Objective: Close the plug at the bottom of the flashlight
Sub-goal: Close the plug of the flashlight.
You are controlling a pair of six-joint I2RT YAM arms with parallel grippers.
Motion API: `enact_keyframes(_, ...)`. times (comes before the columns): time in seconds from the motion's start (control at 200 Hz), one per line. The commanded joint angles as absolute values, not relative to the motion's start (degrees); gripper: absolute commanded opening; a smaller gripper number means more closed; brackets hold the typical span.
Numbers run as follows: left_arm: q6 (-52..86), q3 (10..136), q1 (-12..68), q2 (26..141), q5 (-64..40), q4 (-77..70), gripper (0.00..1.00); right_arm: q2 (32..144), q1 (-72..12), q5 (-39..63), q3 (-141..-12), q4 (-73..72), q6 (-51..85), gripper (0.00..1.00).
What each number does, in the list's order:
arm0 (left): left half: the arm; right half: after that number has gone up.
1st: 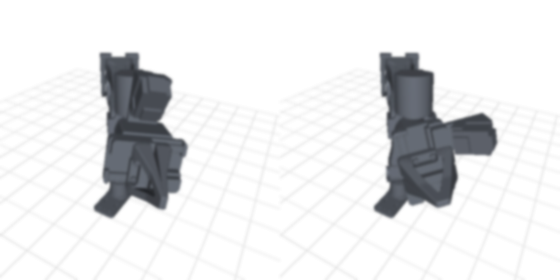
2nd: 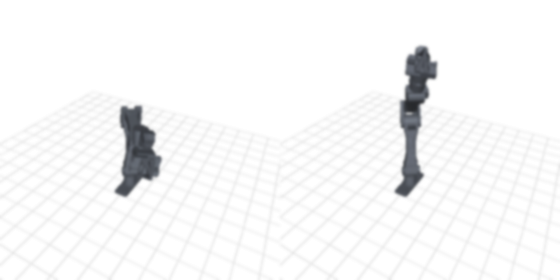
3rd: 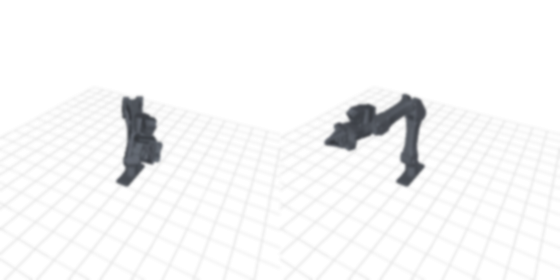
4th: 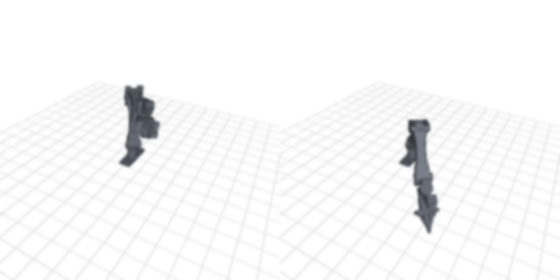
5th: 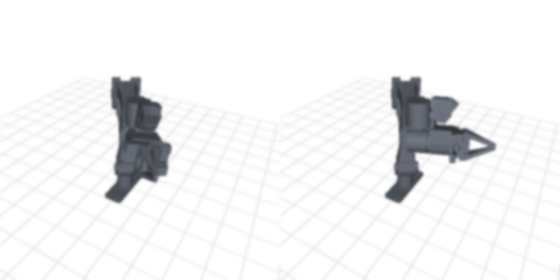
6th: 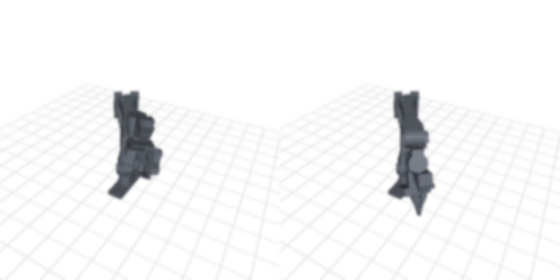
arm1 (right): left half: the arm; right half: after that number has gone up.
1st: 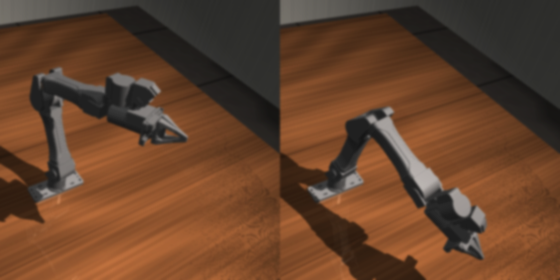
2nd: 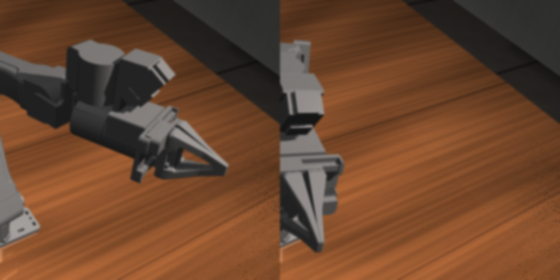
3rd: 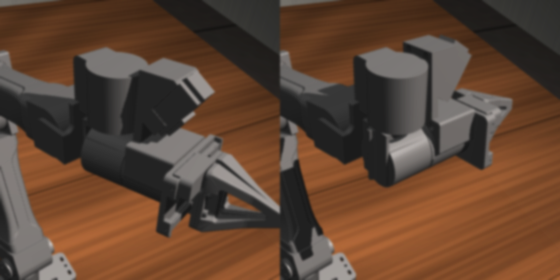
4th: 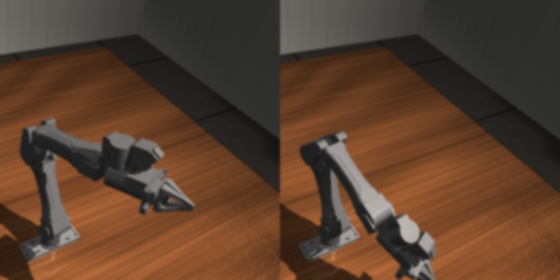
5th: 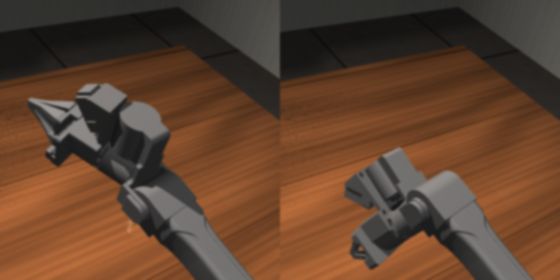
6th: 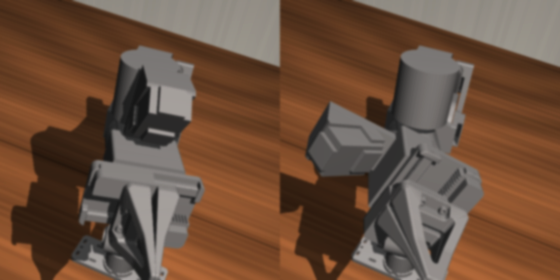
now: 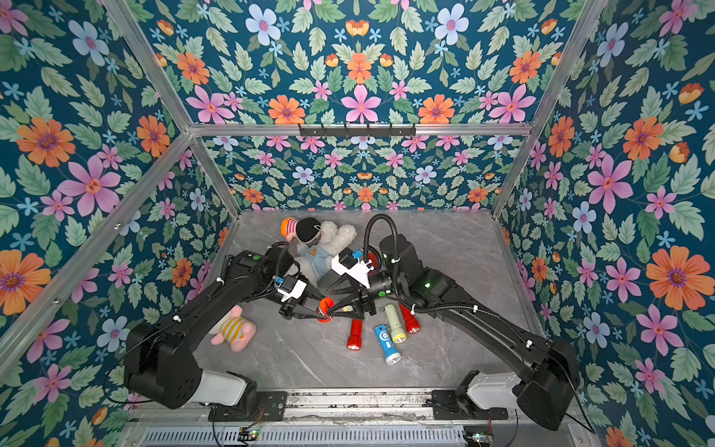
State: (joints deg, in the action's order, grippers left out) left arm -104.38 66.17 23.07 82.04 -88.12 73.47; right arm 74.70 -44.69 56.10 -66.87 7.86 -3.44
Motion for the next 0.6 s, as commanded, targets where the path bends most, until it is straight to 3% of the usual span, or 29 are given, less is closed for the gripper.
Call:
enact_keyframes(0.0, -104.4, 66.4, 23.1, 82.2, -97.1, 74.7, 0.00, 75.1, -44.7, 55.8, -67.5, 8.5, -5.2, 0.65)
enact_keyframes(0.595, -104.2, 66.3, 23.0, 82.0, -97.1, 74.7, 0.00, 76.9, -44.7, 57.3, -68.5, 9.0, -5.7, 0.53)
